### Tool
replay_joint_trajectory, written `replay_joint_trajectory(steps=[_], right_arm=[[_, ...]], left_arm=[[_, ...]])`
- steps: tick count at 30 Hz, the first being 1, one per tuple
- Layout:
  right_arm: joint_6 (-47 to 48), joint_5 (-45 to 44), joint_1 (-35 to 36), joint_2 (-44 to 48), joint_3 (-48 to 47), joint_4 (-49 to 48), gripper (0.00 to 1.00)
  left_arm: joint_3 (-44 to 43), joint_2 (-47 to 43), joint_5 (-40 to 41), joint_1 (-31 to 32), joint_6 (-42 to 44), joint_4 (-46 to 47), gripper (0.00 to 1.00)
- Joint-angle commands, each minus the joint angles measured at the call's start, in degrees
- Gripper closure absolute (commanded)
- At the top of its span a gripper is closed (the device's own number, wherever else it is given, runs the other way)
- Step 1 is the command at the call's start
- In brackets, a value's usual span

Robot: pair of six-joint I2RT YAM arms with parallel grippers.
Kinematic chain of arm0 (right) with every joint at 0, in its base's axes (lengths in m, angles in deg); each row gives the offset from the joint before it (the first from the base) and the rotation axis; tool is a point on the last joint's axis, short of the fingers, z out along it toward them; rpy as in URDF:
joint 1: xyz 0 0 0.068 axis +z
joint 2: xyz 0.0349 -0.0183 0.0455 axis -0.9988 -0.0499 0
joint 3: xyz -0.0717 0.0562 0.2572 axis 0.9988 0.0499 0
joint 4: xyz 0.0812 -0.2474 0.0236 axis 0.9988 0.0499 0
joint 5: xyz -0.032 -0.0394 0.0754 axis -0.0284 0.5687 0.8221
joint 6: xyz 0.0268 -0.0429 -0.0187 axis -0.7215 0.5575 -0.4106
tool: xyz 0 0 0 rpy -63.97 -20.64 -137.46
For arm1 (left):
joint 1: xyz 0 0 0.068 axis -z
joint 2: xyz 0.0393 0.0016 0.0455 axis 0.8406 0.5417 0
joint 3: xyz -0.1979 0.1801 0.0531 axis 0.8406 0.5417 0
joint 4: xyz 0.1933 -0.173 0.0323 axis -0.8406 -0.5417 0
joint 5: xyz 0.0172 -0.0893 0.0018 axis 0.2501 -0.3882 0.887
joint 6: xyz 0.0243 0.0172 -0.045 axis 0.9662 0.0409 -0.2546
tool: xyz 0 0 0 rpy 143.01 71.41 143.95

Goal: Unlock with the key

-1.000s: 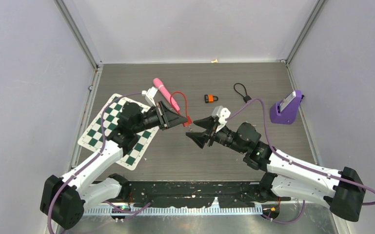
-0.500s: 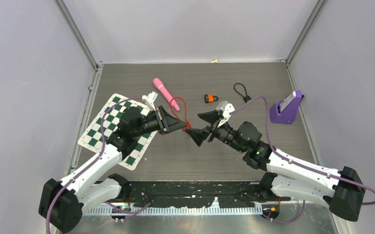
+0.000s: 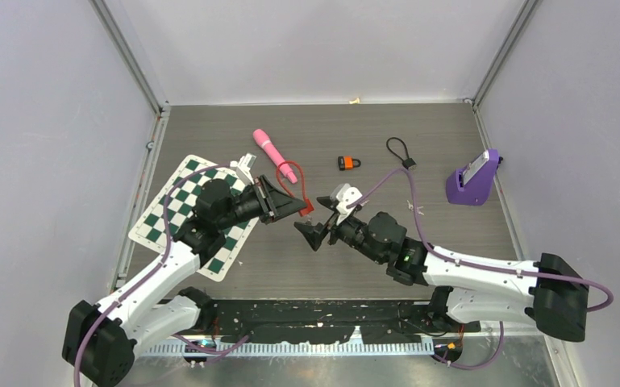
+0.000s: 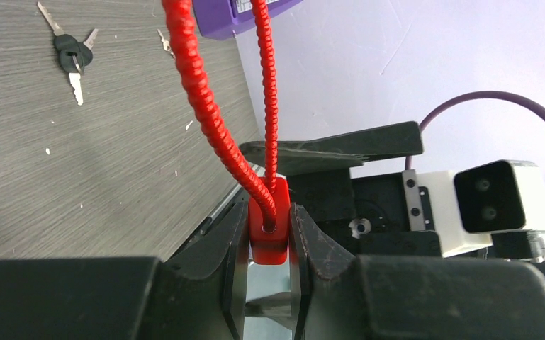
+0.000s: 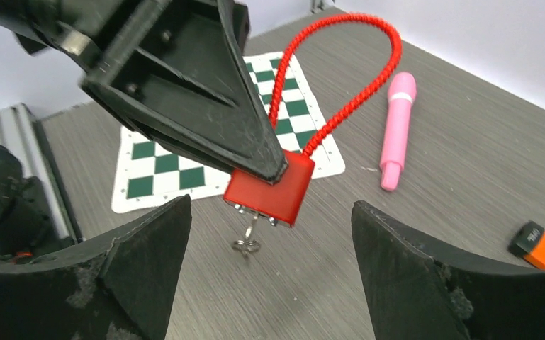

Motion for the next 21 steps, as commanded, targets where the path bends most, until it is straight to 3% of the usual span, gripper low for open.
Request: replay_joint_trajectory(steps=[1,5,13,19,21], right_arm=[[3.6,-10.0,1.8,-2.4,-2.3,-4.3,0.13],[2.8,-12.5,2.1,-2.8,-0.5,-9.2,0.17],[2.3,-8.8,2.1,-2.7,-0.2,-14.4,0.24],[2.0,-8.7,2.1,-4.9,-1.8,-12.8,0.39],[2.0,-8.2,2.1,-5.4,-2.2,-11.8,0.51]], left_arm=[[0.1,-2.5,0.9,0.1,-0.9,2.0,1.0],[0.2,-2.9,0.9,0.1,-0.8,1.6,1.0],[0.7,-3.0,1.0,0.0,-0.8,1.3,1.0],[0.7,-3.9,0.8,0.2,-0.9,1.4,1.0],[0.6,-4.3,0.8,0.2,-0.8,1.4,1.0]])
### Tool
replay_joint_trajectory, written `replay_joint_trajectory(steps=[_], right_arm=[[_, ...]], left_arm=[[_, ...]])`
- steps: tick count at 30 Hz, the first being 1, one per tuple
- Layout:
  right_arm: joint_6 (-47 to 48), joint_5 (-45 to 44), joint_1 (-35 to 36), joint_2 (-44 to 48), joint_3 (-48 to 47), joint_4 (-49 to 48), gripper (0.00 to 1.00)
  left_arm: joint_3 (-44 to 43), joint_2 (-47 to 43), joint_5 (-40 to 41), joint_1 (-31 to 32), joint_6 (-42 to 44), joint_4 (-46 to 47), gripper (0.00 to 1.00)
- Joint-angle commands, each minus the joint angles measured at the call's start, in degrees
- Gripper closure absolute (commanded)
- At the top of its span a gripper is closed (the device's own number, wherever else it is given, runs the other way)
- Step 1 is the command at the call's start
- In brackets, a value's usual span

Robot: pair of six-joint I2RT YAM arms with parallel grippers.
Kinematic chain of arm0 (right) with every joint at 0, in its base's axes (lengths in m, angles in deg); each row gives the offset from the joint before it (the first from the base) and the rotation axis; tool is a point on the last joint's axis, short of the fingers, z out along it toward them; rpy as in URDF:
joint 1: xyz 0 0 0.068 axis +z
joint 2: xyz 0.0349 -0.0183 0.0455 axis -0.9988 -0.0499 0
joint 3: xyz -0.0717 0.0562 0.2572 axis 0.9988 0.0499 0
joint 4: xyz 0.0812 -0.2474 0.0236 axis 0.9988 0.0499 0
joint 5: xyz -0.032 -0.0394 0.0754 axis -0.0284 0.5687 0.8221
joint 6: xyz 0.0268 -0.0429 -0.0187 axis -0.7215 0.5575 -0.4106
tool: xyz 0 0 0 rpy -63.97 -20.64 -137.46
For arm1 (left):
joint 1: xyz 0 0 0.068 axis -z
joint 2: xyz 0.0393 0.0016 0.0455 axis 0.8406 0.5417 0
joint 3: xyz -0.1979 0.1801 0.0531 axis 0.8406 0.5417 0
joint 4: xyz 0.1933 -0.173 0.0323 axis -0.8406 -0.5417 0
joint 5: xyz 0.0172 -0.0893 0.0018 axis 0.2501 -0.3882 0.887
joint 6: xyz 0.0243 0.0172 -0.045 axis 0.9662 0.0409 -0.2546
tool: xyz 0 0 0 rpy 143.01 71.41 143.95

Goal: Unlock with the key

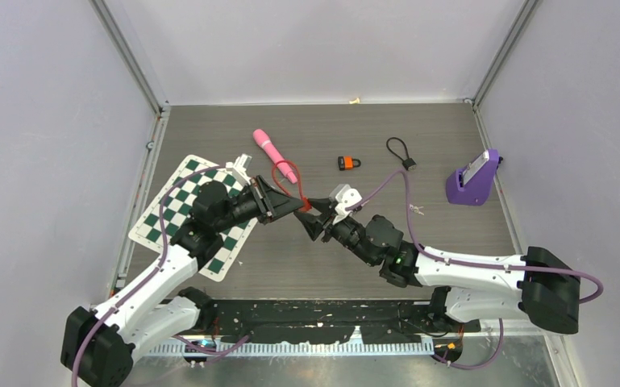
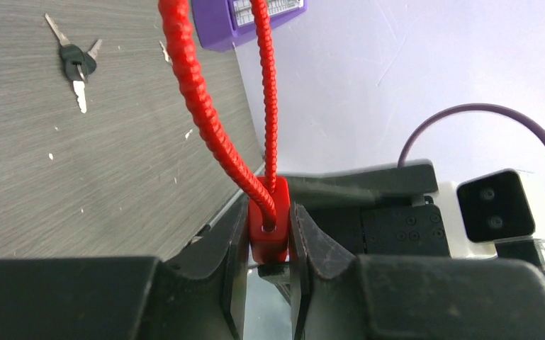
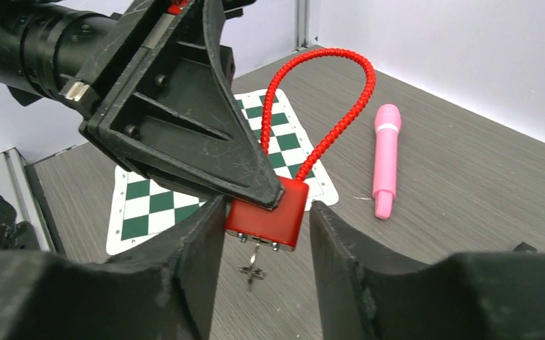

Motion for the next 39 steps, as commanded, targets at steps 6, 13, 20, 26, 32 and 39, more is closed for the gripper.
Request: replay_joint_trajectory(steps=[6,13,20,26,32,39], right_arm=[[-0.2,-0.8,-0.2,0.5,-0.9,-1.6,0.95],[-1.0,1.5,-1.2,4.7,1.5,-1.0,0.95],[-0.9,2.9,-1.5,6.4,2.4,-1.5,0.95],[-0.5,4.0,-1.4,5.2,2.1,-1.2,0.95],[0.3,4.8,-1.4,4.4,1.5,-0.7,0.95],[1.4,6.2,-1.2,2.9,0.5,0.7,0.95]], left_arm=[[-0.4,-3.8,0.6,-0.6,1.5,-0.6,0.78],[-1.3,-6.3,2.9,-3.3,4.3,-6.7,0.28],[-2.0,-6.4,5.9,-3.7,4.5,-11.3,0.25],[-3.7,-3.3,3.3,-3.5,2.2,-6.6,0.36],[-4.1,-1.7,3.8,-3.1,1.2,-4.7,0.48],[-5.1,0.3,3.4,-2.6,0.4,-3.3,0.71]])
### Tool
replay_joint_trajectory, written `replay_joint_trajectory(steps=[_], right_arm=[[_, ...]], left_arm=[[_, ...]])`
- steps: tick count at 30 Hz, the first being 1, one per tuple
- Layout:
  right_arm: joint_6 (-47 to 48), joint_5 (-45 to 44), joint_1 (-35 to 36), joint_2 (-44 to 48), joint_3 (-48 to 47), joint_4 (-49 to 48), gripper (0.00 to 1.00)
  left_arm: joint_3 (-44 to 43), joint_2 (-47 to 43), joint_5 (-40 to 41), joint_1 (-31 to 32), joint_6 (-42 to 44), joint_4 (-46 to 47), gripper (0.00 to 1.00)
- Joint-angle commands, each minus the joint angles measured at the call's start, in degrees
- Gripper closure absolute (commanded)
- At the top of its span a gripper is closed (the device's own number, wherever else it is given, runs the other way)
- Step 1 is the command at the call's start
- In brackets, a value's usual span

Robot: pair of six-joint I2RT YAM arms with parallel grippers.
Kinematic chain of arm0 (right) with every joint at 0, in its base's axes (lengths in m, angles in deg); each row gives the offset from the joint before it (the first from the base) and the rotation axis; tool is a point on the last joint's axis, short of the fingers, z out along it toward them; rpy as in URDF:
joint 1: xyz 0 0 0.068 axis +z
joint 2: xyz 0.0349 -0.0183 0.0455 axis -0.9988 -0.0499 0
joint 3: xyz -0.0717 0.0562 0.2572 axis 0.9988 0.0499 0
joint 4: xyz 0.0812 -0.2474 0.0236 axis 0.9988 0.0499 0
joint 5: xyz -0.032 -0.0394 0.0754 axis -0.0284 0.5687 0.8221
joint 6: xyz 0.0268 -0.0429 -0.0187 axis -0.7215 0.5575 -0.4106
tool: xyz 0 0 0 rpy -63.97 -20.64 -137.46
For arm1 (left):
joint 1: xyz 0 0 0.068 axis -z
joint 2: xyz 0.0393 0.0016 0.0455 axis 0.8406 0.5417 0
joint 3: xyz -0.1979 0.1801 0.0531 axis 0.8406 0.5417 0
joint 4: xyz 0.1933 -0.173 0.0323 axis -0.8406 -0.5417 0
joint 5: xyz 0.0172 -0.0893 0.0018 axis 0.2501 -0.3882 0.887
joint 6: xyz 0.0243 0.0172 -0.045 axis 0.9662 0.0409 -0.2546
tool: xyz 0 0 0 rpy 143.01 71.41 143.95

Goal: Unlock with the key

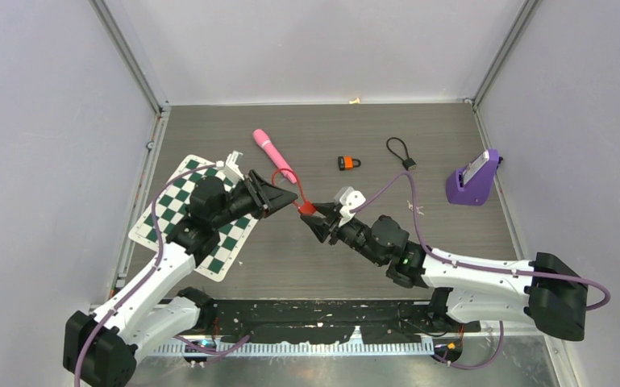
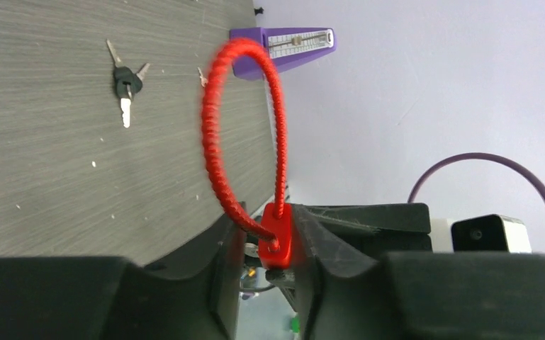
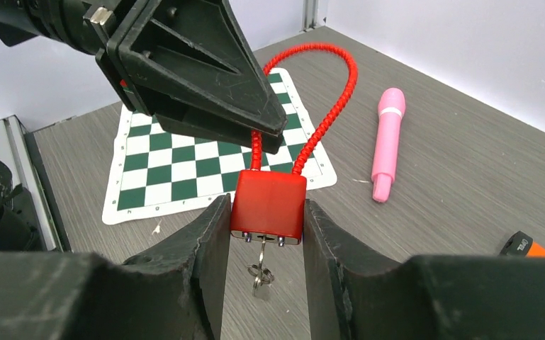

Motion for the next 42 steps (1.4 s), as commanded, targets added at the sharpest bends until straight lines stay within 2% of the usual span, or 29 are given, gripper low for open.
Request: replay_joint_trajectory(steps=[1,3,4,13,16,23,25,26,28,29,31,35,39,42], right_arm=[[1.1,1.1,0.3,-0.5,-2.2,-1.8,0.95],[1.3,1.3,0.3,-0.3,-2.2,-1.3,0.95],[1.5,1.6,0.3,0.1,-2.2,-0.4,0.95],[3.9,8.7,0.3,5.7,-0.8,8.8,0.95],[4.0,7.3,0.3,8.0,1.7,9.3,0.95],[5.2,6.9,0.3,14.7,3.7,14.2,0.95],[5.8,4.9,0.1,15.8,3.0,16.9,0.95],[6.0,2.6,0.0,16.8,2.6,17.9,0.95],[6.4,-0.5,-0.8,18.2,1.4,21.6,0.95],[6.5,-1.5,-1.5,18.6,0.4,22.3,0.95],[6.5,-3.8,-3.6,19.6,-1.4,24.4,0.95],[4.6,-5.3,-9.0,18.5,-6.0,26.7,0.95],[2.6,-7.1,-14.3,11.0,-12.0,26.9,0.95],[0.8,-8.1,-17.4,5.1,-17.2,23.7,0.95]], left_arm=[[-2.8,1.1,-0.9,0.5,-0.5,3.5,0.81],[-3.0,1.1,-0.6,0.4,-0.1,2.6,0.98],[-3.3,0.8,-0.1,0.2,0.5,1.3,1.0],[-4.5,-0.1,3.5,-6.0,2.2,-7.3,1.0],[-5.7,-0.1,4.7,-7.9,2.3,-10.0,1.0],[-12.8,3.2,7.5,-10.5,11.3,-17.9,0.98],[-17.6,5.8,7.5,-11.7,17.3,-25.2,0.8],[-19.9,7.0,7.7,-12.3,19.7,-29.3,0.66],[-23.1,7.8,8.1,-13.4,24.8,-35.0,0.31],[-23.9,7.5,9.1,-13.7,26.9,-37.1,0.17],[-25.5,5.6,12.6,-14.3,30.4,-41.2,0.03],[-28.5,-0.5,22.6,-14.8,37.0,-48.0,0.0],[-30.4,-4.5,35.4,-14.1,41.4,-53.4,0.0],[-27.5,-6.8,38.8,-12.3,42.5,-52.5,0.0]])
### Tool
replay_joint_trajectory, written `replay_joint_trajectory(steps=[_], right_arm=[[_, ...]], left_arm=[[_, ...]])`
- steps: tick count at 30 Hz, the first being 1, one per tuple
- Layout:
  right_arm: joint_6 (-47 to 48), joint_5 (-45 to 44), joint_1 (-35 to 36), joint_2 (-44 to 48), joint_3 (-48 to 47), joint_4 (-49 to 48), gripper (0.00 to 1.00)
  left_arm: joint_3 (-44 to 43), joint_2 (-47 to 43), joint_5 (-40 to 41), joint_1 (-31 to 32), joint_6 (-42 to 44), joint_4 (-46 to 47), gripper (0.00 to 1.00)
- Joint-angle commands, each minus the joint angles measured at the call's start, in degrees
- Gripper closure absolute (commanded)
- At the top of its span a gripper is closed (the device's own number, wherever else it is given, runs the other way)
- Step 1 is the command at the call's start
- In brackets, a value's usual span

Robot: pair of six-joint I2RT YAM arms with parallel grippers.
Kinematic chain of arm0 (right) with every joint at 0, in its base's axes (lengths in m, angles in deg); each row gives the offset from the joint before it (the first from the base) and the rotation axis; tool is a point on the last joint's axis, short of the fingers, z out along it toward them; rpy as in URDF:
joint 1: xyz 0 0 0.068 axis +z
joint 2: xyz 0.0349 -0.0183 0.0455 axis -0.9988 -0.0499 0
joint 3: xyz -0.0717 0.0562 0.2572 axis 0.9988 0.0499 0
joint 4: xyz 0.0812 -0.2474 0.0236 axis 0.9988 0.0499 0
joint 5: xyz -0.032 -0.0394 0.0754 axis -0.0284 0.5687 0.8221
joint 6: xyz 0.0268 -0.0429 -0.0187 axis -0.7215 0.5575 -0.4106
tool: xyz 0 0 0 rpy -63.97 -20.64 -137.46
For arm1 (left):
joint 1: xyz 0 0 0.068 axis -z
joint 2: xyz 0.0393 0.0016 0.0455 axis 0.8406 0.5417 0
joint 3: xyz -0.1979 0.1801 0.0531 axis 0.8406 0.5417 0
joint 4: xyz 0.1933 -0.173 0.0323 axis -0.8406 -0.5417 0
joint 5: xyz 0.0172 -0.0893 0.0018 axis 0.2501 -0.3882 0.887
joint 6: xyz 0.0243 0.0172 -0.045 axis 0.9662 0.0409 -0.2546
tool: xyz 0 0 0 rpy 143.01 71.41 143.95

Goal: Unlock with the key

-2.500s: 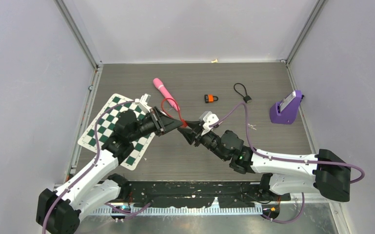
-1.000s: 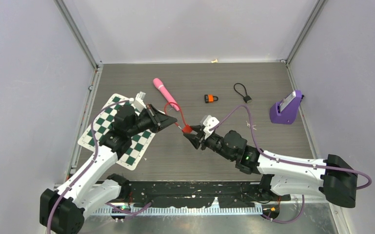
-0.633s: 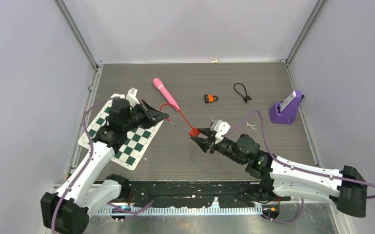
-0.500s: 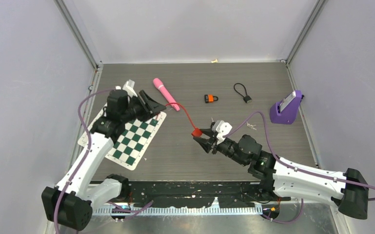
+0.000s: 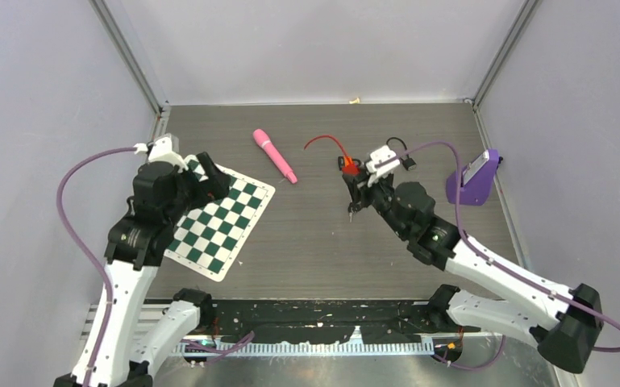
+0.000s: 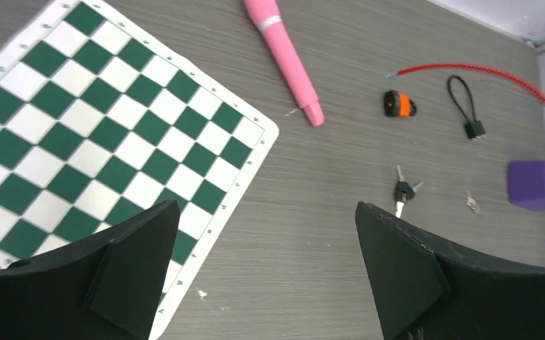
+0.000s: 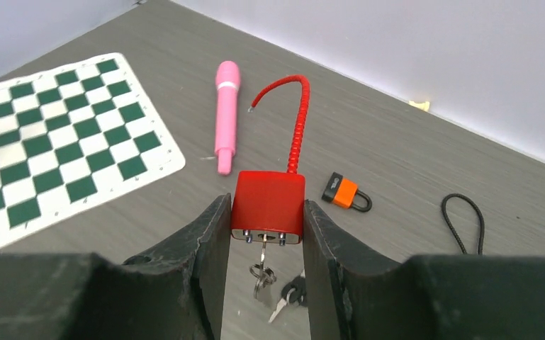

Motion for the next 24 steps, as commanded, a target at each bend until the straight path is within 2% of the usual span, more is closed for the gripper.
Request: replay_joint_trajectory(steps=[1,8,12,17,19,21,24], right_arm=[[-3.4,-3.5,-3.7,-9.5,-8.4,-6.1,0.95],[-9.7,-10.5,-7.3,-31.2,-21.5,-11.7,0.95],[-16.2,-14.8,-7.2,-43.7,-25.4,-9.9,0.95],[-23.3,-16.0,-3.3,-49.3,-25.1,-7.1,0.94],[-25.1,-15.6,-1.2,-51.4,-26.2,-4.4,0.9],[-27.2,-14.6,0.0,-53.1,-27.6,-1.2,0.8],[-29.9,-13.6,0.5,-54.4,-29.3,5.2,0.58]], left_arm=[[2.3,-3.0,12.0,2.3,5.8,-3.3,0.0],[8.9,-7.9,20.9,7.4,9.1,-1.0,0.0],[12.8,-11.1,25.4,9.8,10.0,1.3,0.0],[13.8,-12.3,28.8,12.2,10.7,1.4,0.0],[13.9,-12.6,29.2,12.6,10.9,1.4,0.0],[14.3,-13.1,29.2,12.8,10.9,1.5,0.0],[14.7,-14.0,29.0,12.8,10.9,1.6,0.0]])
